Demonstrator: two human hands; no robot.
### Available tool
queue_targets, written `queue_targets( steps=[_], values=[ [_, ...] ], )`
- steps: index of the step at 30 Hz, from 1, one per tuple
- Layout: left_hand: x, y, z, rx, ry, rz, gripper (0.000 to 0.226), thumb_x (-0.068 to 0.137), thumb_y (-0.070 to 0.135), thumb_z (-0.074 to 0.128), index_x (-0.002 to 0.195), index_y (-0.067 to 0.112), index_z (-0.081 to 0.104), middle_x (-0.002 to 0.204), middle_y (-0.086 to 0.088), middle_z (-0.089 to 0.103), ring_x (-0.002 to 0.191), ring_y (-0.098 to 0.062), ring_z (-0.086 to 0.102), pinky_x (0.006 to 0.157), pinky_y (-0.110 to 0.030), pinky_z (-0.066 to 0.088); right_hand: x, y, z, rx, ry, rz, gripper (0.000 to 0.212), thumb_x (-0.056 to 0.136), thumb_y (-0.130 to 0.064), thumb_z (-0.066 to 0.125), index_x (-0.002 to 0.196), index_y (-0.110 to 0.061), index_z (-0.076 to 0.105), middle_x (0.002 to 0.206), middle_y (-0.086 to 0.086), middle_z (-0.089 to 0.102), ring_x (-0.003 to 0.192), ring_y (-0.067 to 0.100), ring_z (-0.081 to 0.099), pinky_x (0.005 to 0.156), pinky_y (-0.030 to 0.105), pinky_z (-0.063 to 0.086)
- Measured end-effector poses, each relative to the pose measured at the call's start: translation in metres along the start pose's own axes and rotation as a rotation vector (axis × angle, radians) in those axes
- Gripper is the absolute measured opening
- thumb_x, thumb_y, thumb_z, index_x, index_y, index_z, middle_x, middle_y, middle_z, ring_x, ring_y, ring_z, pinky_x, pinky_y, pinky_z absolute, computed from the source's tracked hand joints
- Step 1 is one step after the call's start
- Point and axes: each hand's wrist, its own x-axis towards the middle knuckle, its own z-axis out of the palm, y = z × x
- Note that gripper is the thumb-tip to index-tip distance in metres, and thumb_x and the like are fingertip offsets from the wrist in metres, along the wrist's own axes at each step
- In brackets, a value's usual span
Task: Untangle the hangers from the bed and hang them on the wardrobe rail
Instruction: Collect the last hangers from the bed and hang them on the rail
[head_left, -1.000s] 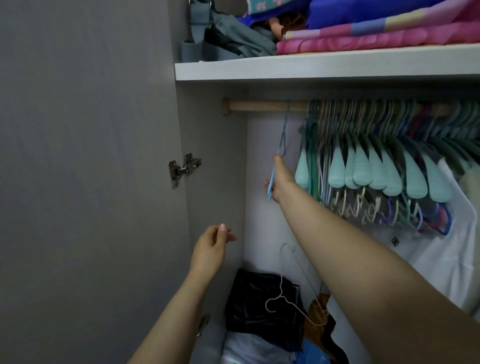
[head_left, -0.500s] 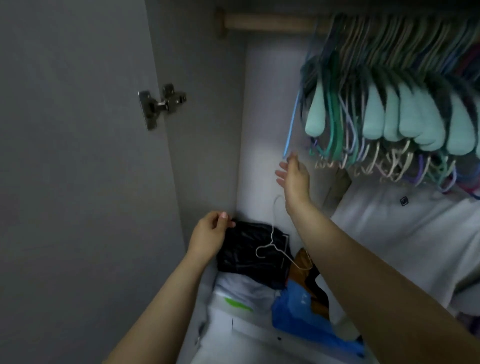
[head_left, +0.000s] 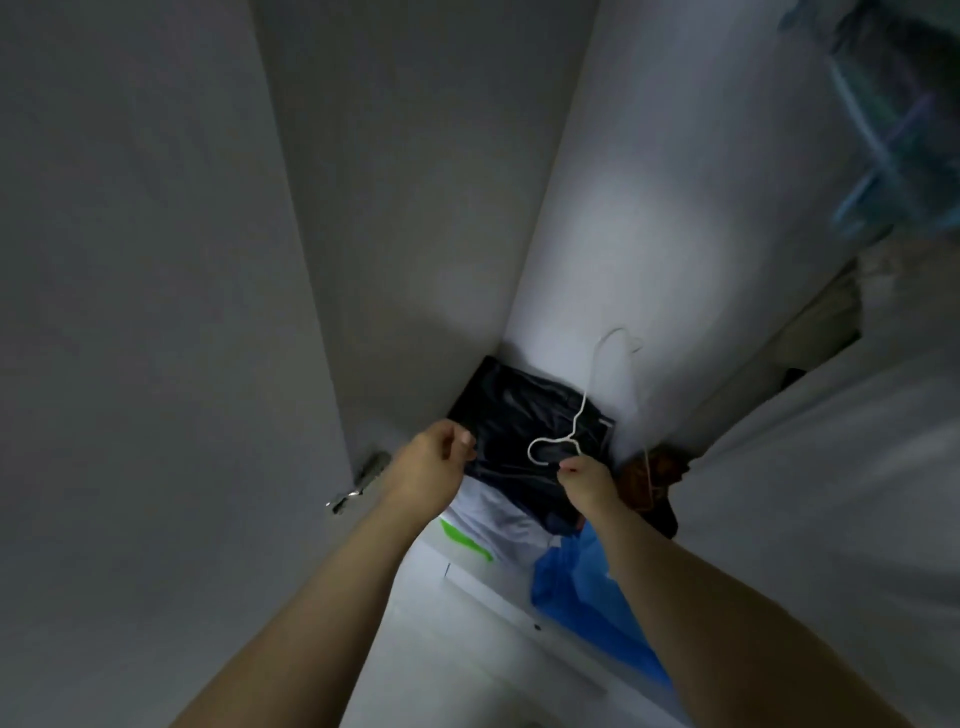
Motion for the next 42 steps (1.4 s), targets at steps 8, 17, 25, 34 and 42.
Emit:
queue_targets(
  steps=[8,17,25,34,42],
  values=[
    [0.02,-0.041,0.054,0.061,0.103,0.066,0.019,0.097,0.038,0.045,0.088,0.028,0.06,0.081,0.009,0.067,0.079,-0.013,0.062,0.073,-0.031,0.05,0.089,0.031,0.006,-0.274,0.014,-0.011,0.044,0.09,-0.022,0.05,0.133,-0.013,0.055,0.149,0.009,0.035,0.138,0.027,0.029,0.114,0.032,0.025],
    [0.029,-0.094,0.09,0.091,0.125,0.045,0.02,0.098,0.036,0.048,0.078,0.038,0.053,0.066,0.022,0.058,0.068,0.004,0.056,0.057,-0.016,0.037,0.159,0.061,0.033,-0.228,-0.049,0.086,0.067,0.084,-0.034,0.06,0.141,-0.005,0.038,0.144,0.015,0.038,0.132,0.034,0.037,0.109,0.035,0.034],
    [0.015,-0.067,0.064,0.077,0.137,0.091,0.02,0.097,0.028,0.05,0.081,0.037,0.059,0.077,0.024,0.063,0.078,-0.001,0.062,0.064,-0.015,0.041,0.085,0.043,0.02,-0.266,0.23,-0.307,0.019,0.086,0.003,0.045,0.091,-0.014,0.045,0.112,0.011,0.046,0.094,0.031,0.055,0.08,0.032,0.042],
    [-0.041,0.022,-0.019,0.276,-0.032,0.223,0.062,0.088,0.015,0.058,0.146,0.012,0.036,0.151,-0.009,0.038,0.14,-0.023,0.035,0.11,-0.02,0.022,-0.103,-0.052,-0.036,-0.453,0.098,-0.491,0.027,0.092,-0.049,0.044,0.093,-0.026,0.058,0.095,-0.001,0.064,0.1,0.025,0.056,0.089,0.037,0.037],
    [-0.117,0.071,-0.061,-0.291,-0.7,0.019,0.027,0.102,0.03,0.041,0.123,0.018,0.054,0.109,0.002,0.07,0.101,-0.015,0.067,0.096,-0.032,0.048,-0.208,-0.132,-0.066,-0.469,0.104,-0.889,0.059,0.092,-0.06,0.018,0.082,-0.024,0.063,0.085,-0.015,0.049,0.099,0.014,0.046,0.092,0.033,0.029]
  ],
)
